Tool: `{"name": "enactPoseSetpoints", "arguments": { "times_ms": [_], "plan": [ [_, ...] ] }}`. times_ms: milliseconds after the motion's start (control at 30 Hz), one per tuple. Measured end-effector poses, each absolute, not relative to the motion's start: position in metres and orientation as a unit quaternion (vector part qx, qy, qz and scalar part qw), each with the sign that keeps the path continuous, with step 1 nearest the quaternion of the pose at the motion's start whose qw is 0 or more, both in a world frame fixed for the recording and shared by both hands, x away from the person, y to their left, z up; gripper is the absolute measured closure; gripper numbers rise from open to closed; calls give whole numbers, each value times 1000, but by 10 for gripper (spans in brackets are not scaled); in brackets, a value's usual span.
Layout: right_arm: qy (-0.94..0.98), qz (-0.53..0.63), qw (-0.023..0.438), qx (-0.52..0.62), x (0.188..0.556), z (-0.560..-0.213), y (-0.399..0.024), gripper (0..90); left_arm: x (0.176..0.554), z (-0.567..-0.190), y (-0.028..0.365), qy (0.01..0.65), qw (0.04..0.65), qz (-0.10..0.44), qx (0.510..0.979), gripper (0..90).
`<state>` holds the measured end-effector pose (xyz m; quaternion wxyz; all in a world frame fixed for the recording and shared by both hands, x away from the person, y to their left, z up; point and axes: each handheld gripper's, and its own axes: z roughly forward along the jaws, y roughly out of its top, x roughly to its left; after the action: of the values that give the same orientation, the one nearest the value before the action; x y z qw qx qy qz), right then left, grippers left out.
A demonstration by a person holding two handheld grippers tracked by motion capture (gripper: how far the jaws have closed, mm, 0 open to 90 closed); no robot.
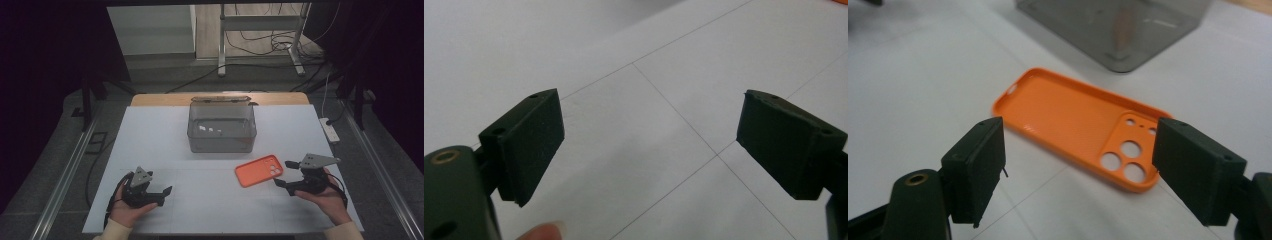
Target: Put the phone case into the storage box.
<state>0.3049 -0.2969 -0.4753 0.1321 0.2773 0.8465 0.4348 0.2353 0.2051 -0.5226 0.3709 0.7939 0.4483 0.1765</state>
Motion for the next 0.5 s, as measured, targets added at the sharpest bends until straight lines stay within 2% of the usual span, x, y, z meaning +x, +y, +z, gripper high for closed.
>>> {"name": "enactPoseSetpoints", "arguments": {
  "times_ms": [500],
  "plan": [
    [877, 410, 115, 222, 315, -452, -280, 226, 236, -523, 204, 441, 369, 181, 798, 120]
  ]
}}
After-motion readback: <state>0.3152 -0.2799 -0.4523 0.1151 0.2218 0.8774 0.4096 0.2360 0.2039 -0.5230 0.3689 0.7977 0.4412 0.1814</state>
